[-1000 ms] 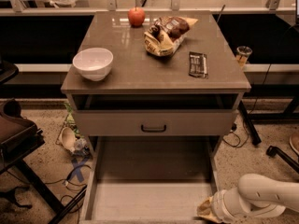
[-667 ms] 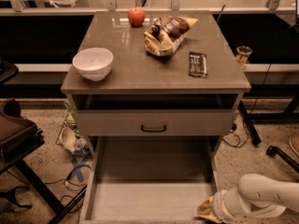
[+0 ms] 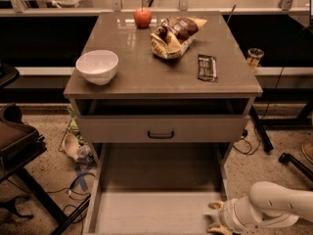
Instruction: Open middle drawer
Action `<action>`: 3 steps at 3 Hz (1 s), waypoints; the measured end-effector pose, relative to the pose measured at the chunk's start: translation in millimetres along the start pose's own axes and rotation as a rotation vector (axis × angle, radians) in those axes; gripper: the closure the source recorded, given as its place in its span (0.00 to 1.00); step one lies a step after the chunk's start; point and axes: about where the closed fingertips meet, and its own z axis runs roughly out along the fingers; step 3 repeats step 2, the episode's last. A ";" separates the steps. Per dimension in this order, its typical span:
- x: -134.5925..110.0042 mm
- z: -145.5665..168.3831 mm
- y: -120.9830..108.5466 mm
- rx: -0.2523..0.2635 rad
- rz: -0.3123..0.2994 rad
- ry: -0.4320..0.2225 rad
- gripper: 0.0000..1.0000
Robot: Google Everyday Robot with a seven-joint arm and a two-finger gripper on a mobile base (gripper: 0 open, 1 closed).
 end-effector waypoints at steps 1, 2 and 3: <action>-0.1 0.0 -0.6 0.000 0.000 0.000 0.00; -0.1 0.1 -0.6 0.000 0.000 0.000 0.00; -0.1 0.1 -0.6 0.000 0.000 0.000 0.00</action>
Offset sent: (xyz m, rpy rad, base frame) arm 0.0007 -0.0001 0.0000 0.0000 0.0001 0.0001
